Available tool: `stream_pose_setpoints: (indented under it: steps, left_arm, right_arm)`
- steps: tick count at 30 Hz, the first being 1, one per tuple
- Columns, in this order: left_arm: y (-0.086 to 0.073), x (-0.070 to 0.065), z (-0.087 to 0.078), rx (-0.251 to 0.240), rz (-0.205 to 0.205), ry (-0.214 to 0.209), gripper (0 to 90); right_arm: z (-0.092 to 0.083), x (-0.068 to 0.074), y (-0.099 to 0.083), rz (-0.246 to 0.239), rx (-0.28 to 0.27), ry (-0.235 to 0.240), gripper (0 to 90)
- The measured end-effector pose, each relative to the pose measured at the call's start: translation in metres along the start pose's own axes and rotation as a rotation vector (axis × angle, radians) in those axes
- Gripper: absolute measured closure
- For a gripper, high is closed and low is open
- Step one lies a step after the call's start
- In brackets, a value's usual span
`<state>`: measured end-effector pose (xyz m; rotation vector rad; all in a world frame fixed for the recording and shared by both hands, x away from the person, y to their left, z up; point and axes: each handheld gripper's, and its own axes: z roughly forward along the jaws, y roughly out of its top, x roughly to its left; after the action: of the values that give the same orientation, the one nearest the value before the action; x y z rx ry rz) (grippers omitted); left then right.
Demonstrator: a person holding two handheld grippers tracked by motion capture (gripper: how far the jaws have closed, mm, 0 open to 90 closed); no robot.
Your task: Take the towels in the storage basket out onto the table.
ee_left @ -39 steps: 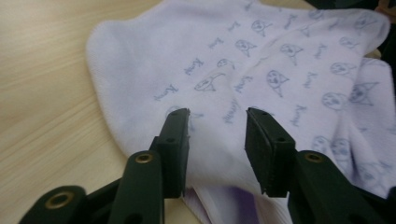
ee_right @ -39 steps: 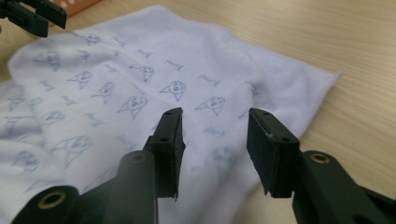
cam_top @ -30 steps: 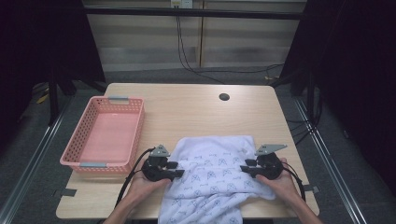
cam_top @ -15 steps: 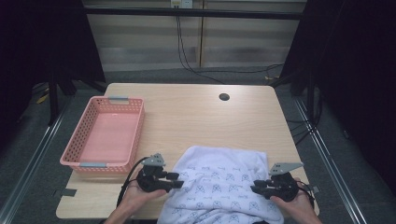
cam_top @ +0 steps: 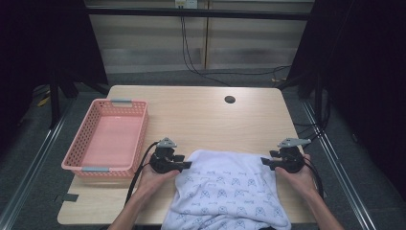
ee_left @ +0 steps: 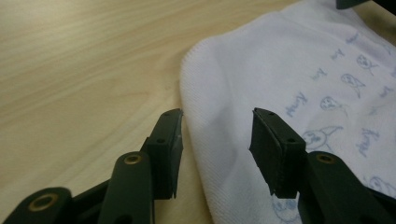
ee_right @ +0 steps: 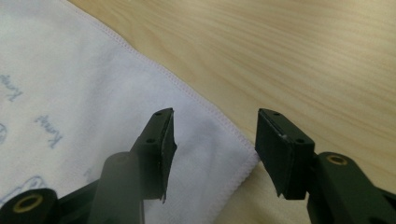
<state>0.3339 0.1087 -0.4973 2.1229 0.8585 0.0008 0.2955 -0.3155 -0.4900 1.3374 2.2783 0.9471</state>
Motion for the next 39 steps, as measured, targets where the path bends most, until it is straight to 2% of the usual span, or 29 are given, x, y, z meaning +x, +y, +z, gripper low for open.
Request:
stream_pose_setpoints:
  steps: [2, 4, 6, 7, 8, 9, 10, 11, 13, 14, 15, 16, 18, 19, 21, 23, 25, 26, 27, 29, 31, 32, 33, 35, 36, 37, 39]
  left_arm:
    - [-0.001, -0.003, 0.004, 0.009, 0.011, -0.017, 57.4]
    - [0.0, -0.007, 0.007, 0.033, 0.035, 0.024, 62.7]
    - [0.0, -0.007, 0.006, 0.027, 0.04, 0.011, 76.7]
    - [0.001, -0.008, 0.005, 0.015, 0.037, 0.013, 80.4]
    - [0.002, -0.01, 0.003, -0.011, 0.044, 0.003, 83.9]
    - [0.005, -0.014, 0.0, -0.037, 0.056, -0.014, 85.0]
    - [0.008, -0.02, -0.003, -0.059, 0.074, -0.016, 85.5]
    - [0.012, -0.028, -0.006, -0.081, 0.089, -0.037, 85.5]
    - [0.02, -0.051, -0.006, -0.117, 0.162, -0.108, 84.4]
    - [0.022, -0.059, -0.005, -0.113, 0.185, -0.131, 82.5]
    - [0.023, -0.071, 0.0, -0.086, 0.212, -0.166, 79.8]
    - [0.022, -0.077, 0.004, -0.069, 0.229, -0.181, 75.1]
    - [0.018, -0.087, 0.013, -0.024, 0.259, -0.244, 69.9]
    - [0.017, -0.09, 0.014, -0.015, 0.266, -0.251, 68.0]
    - [0.017, -0.087, 0.01, -0.026, 0.247, -0.283, 64.6]
    - [0.02, -0.079, 0.001, -0.066, 0.221, -0.241, 63.6]
    - [0.023, -0.065, -0.004, -0.105, 0.163, -0.18, 65.1]
    - [0.024, -0.06, -0.003, -0.108, 0.141, -0.156, 65.9]
    - [0.024, -0.058, 0.0, -0.096, 0.141, -0.159, 65.8]
    - [0.024, -0.056, 0.012, -0.037, 0.134, -0.176, 62.3]
    - [0.021, -0.06, 0.024, 0.016, 0.154, -0.163, 56.3]
    - [0.02, -0.063, 0.028, 0.038, 0.169, -0.17, 53.8]
    - [0.019, -0.067, 0.031, 0.036, 0.185, -0.181, 51.8]
    - [0.017, -0.072, 0.035, 0.053, 0.214, -0.168, 50.1]
    - [0.016, -0.073, 0.038, 0.061, 0.216, -0.164, 49.9]
    - [0.015, -0.074, 0.04, 0.083, 0.237, -0.149, 50.9]
    - [0.012, -0.075, 0.044, 0.083, 0.252, -0.14, 60.1]
  right_arm:
    - [0.001, 0.0, -0.002, -0.004, 0.016, -0.019, 46.9]
    - [0.003, -0.001, -0.005, -0.011, 0.018, -0.023, 47.0]
    - [0.005, 0.001, -0.007, -0.022, 0.028, -0.041, 50.5]
    - [0.005, 0.002, -0.007, -0.019, 0.023, -0.041, 56.7]
    - [0.005, 0.002, -0.007, -0.013, 0.018, -0.032, 67.1]
    - [0.005, 0.003, -0.006, -0.009, 0.016, -0.009, 73.0]
    - [0.005, 0.004, -0.006, -0.011, 0.021, 0.02, 78.0]
    - [0.006, 0.006, -0.006, -0.016, 0.022, 0.028, 82.2]
    - [0.004, 0.007, -0.005, -0.012, 0.011, 0.04, 84.7]
    - [0.002, 0.006, -0.004, 0.002, -0.006, 0.051, 85.2]
    - [0.0, 0.006, -0.004, 0.007, -0.017, 0.056, 85.4]
    - [-0.002, 0.006, -0.004, 0.01, -0.027, 0.056, 85.4]
    - [-0.003, 0.006, -0.006, 0.012, -0.029, 0.053, 85.3]
    - [-0.003, 0.007, -0.007, 0.013, -0.023, 0.052, 85.2]
    - [-0.004, 0.008, -0.007, 0.012, -0.024, 0.051, 85.1]
    - [-0.005, 0.007, -0.007, 0.014, -0.036, 0.055, 85.0]
    - [-0.005, 0.005, -0.006, 0.023, -0.041, 0.06, 85.0]
    - [-0.005, 0.005, -0.006, 0.022, -0.04, 0.061, 85.0]
    - [-0.004, 0.005, -0.006, 0.022, -0.037, 0.063, 85.0]
    - [-0.003, 0.004, -0.006, 0.028, -0.035, 0.068, 85.0]
    - [-0.003, 0.005, -0.005, 0.028, -0.037, 0.068, 84.9]
    - [-0.003, 0.005, -0.005, 0.029, -0.037, 0.069, 84.9]
    - [-0.003, 0.005, -0.005, 0.027, -0.038, 0.07, 84.8]
    - [-0.004, 0.005, -0.005, 0.03, -0.038, 0.072, 84.7]
    - [-0.004, 0.005, -0.006, 0.029, -0.037, 0.074, 84.6]
    - [-0.004, 0.005, -0.006, 0.027, -0.033, 0.077, 84.6]
    - [-0.003, 0.005, -0.006, 0.027, -0.031, 0.078, 84.6]
